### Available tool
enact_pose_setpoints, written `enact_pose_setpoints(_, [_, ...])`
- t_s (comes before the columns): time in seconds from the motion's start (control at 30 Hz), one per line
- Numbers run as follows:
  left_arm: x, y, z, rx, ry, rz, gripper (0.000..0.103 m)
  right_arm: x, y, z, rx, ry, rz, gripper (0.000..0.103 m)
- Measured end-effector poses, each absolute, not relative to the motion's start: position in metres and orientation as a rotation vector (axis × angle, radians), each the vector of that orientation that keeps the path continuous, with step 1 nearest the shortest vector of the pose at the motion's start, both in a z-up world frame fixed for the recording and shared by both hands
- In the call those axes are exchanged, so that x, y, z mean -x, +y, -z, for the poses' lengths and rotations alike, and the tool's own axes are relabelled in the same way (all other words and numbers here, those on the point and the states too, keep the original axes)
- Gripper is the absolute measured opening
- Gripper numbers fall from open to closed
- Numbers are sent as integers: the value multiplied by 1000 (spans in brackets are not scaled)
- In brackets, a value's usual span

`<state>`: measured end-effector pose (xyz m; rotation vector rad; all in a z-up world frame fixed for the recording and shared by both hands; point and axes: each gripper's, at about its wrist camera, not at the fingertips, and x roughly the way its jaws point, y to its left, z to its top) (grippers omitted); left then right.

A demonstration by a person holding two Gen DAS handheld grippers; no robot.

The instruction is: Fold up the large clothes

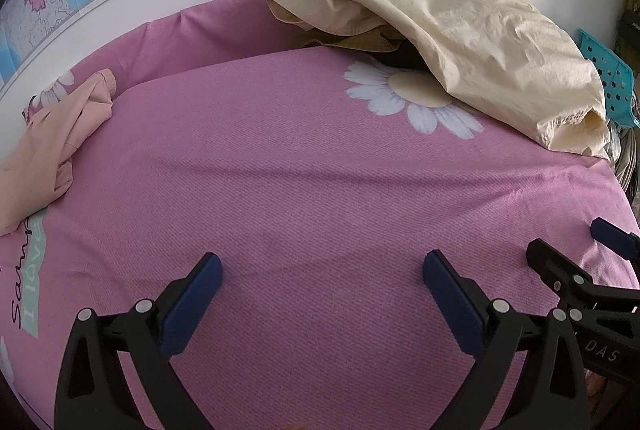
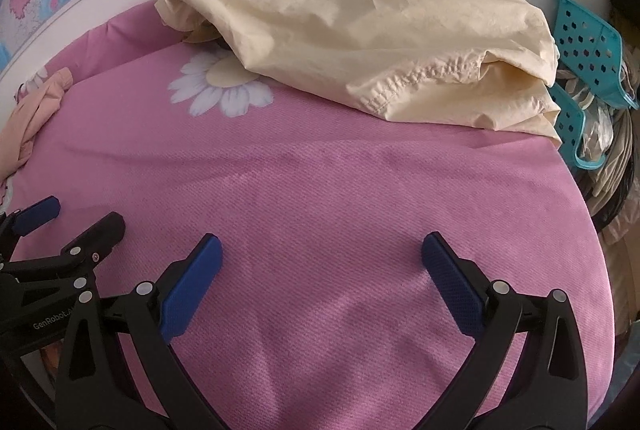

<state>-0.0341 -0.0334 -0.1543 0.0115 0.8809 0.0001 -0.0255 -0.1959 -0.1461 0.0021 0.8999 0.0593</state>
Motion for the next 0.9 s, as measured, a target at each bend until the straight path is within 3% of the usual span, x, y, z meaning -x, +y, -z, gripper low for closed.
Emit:
enact_pose_setpoints(0.57, [33,-32,152,-13,880,1,97,39,-197,128,-47,805,-113,98])
enact_pose_setpoints(0.9, [51,-21,120,-11,743,-18,97,50,-192,111,-59,743,-156,98])
